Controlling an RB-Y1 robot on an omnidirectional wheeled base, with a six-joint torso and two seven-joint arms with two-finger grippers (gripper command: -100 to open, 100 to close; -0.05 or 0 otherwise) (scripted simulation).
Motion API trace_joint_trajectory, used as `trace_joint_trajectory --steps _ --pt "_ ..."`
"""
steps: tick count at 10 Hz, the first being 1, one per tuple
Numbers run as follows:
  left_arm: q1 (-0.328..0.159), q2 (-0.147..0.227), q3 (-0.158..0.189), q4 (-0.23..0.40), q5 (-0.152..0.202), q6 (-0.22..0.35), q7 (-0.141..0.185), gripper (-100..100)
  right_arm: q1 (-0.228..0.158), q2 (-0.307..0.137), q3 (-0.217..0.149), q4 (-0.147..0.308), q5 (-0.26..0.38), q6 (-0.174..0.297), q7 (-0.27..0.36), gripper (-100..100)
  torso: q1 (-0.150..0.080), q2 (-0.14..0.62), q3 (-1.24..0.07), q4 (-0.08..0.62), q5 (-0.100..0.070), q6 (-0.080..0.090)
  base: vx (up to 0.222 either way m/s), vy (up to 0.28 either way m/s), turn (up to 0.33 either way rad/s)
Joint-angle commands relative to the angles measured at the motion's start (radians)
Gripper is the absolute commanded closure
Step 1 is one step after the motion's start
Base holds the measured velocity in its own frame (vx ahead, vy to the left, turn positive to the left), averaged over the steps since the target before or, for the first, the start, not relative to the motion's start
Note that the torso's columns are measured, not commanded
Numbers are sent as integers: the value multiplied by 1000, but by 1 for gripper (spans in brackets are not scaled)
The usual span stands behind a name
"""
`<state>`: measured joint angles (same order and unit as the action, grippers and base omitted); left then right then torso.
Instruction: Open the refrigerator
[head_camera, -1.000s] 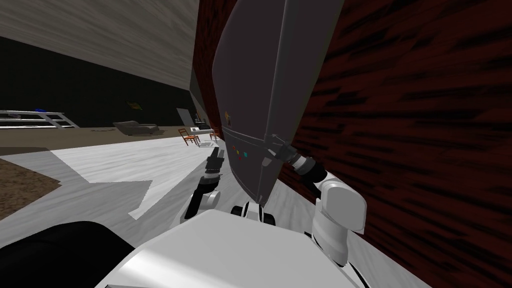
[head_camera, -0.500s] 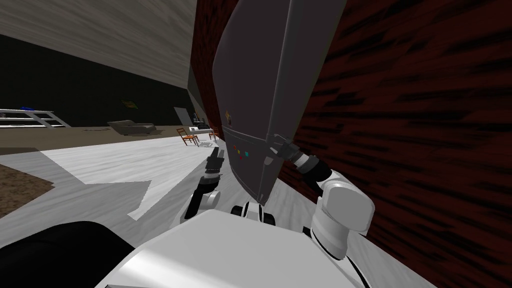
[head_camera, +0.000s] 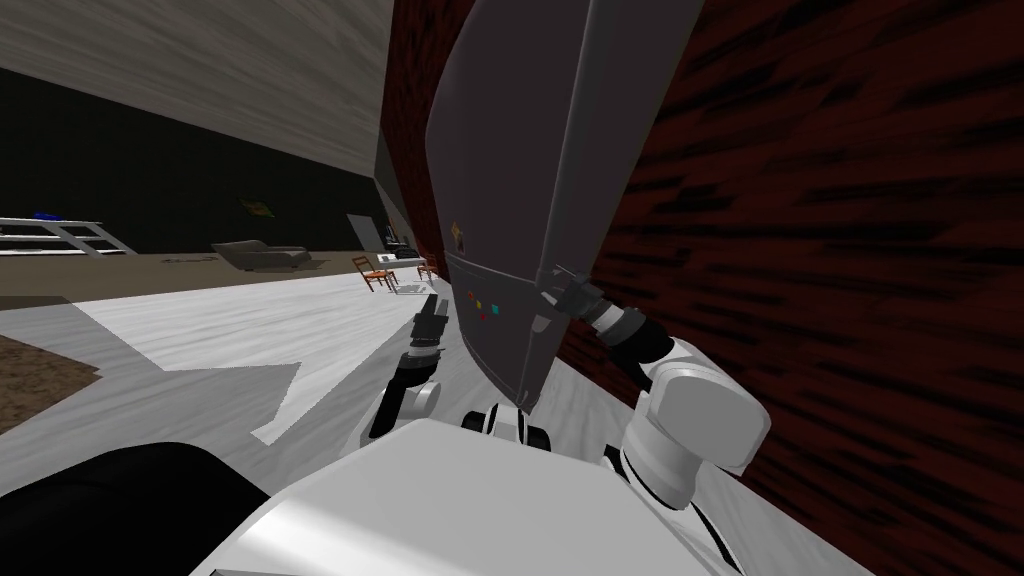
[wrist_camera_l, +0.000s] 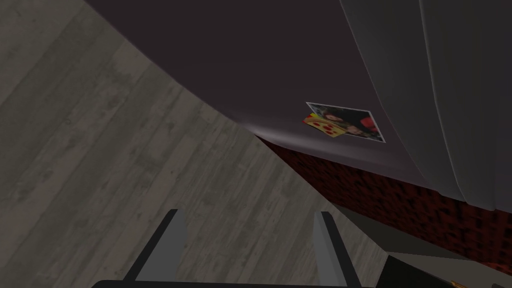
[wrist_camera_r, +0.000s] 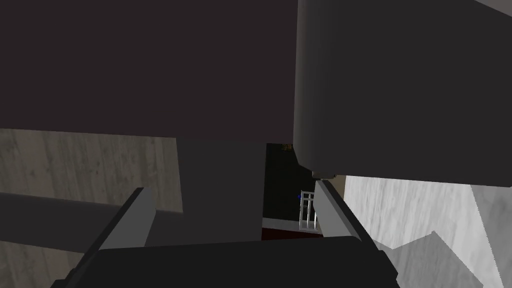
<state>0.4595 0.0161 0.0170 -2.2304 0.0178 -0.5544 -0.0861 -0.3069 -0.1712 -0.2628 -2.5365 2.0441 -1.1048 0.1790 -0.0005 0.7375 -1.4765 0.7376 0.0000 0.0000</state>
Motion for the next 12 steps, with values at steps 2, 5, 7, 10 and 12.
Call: trace_joint_trajectory --steps 2,5,7,10,12 --pt "0 0 0 0 0 0 0 0 7 11 -5 -8 23 13 9 100 -5 0 3 -4 -3 1 -64 70 -7" --pt "-1 0 0 0 0 0 0 0 3 22 -21 -19 85 -1 -5 100 12 -3 -1 -3 5 -4 -163 298 -71" --pt "-1 0 0 0 0 0 0 0 1 27 -28 -25 115 -8 -12 100 6 -8 -6 -2 4 -5 -193 218 -25" --pt "0 0 0 0 0 0 0 0 -3 38 -44 -36 177 -22 -26 100 10 -8 -6 -2 5 -6 -192 292 -55" --pt "0 0 0 0 0 0 0 0 -5 44 -52 -41 208 -29 -32 100 10 -9 -7 -2 5 -4 -163 284 -55"
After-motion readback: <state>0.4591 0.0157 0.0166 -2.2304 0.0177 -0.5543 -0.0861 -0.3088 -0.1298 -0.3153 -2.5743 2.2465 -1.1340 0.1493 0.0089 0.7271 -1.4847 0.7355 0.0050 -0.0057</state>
